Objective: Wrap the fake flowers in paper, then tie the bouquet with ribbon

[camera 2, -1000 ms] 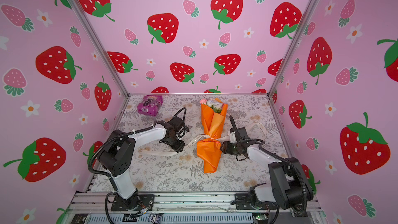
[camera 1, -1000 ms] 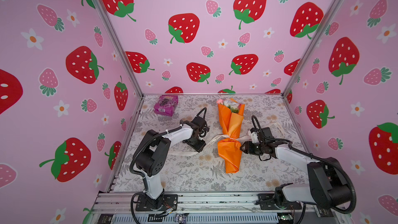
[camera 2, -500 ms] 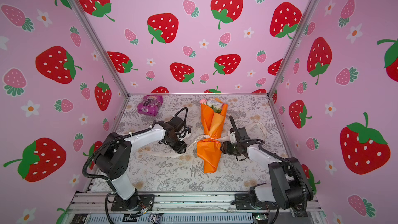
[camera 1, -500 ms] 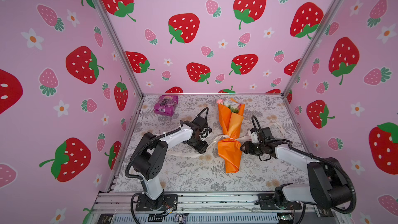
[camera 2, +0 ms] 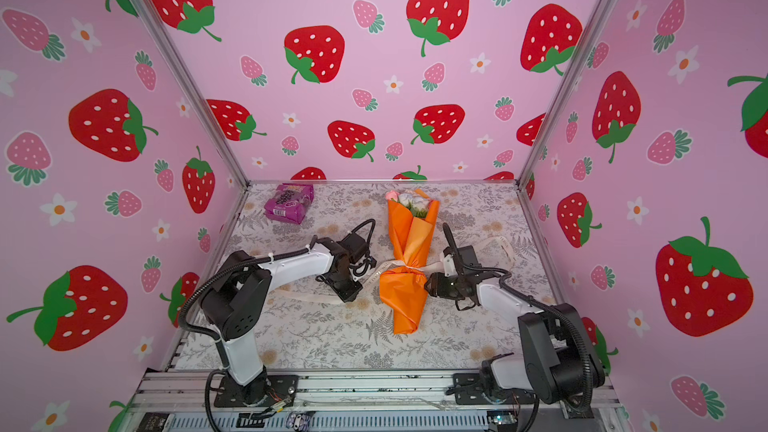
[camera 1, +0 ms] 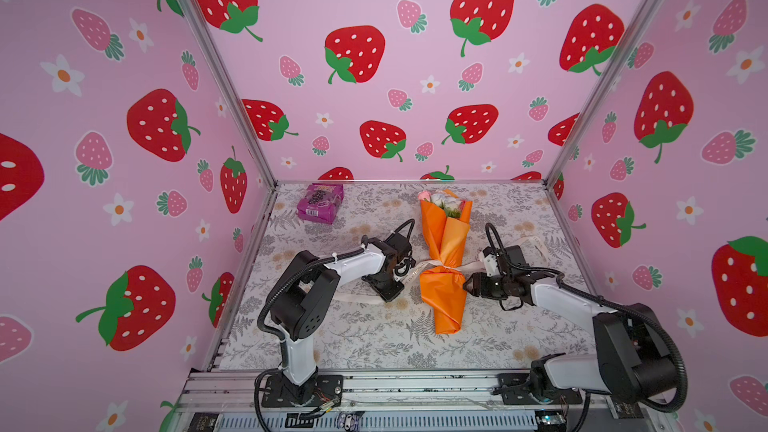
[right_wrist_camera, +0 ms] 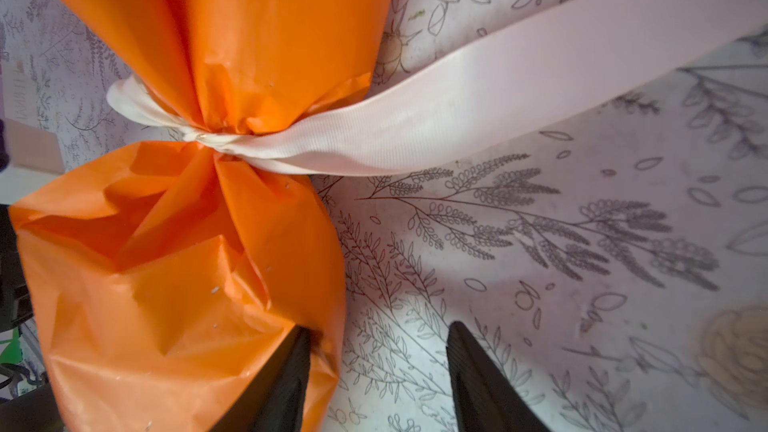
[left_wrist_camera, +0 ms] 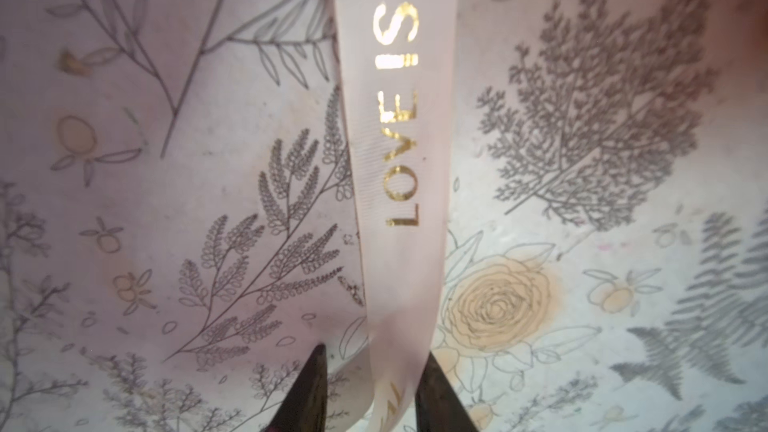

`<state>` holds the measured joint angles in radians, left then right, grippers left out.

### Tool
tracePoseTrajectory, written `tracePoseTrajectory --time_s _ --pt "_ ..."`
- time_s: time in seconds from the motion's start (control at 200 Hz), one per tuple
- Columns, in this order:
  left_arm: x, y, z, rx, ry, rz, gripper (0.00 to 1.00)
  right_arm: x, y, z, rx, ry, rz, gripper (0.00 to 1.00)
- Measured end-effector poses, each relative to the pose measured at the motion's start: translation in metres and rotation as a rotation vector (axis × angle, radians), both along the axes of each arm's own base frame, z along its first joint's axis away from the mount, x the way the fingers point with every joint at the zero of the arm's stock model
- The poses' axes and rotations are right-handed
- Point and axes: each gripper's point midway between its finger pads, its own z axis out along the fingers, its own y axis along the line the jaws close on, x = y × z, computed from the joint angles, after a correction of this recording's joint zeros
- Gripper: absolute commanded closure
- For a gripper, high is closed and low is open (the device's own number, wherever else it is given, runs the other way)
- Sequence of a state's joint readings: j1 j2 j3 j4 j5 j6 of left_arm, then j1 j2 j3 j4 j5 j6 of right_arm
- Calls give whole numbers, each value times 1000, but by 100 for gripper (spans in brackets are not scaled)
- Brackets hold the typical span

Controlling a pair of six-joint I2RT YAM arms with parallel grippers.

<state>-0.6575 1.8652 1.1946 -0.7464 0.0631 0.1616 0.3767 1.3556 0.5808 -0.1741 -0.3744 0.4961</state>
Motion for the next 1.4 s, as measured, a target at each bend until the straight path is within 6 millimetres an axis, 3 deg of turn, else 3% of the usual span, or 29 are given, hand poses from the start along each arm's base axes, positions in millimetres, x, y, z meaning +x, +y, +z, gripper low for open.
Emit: tracePoseTrajectory --time_s 0.06,0.18,0.225,0.405,0.53,0.75,0.87,1.101,1.196,1.401 --pt "2 2 0 10 -9 -2 88 0 0 0 0 0 0 44" --pt "7 3 4 14 -41 14 93 1 0 1 1 -3 0 44" --pt "10 1 10 2 -60 18 100 2 1 2 2 -5 0 44" --pt "36 -12 58 -119 -203 78 100 6 4 14 26 -37 8 44" --pt "66 -26 96 -216 -316 128 100 14 8 40 56 -118 12 44" --pt "97 -38 136 -307 -429 164 100 29 18 94 122 -322 63 44" --pt "101 -49 158 -396 -471 164 100 31 35 123 162 -471 161 42" --pt "99 -71 206 -605 -506 189 100 18 88 160 189 -782 444 37" --pt "97 -76 221 -671 -511 202 100 19 103 161 190 -845 499 36" --pt "89 -80 241 -756 -511 214 100 23 133 132 144 -846 591 34"
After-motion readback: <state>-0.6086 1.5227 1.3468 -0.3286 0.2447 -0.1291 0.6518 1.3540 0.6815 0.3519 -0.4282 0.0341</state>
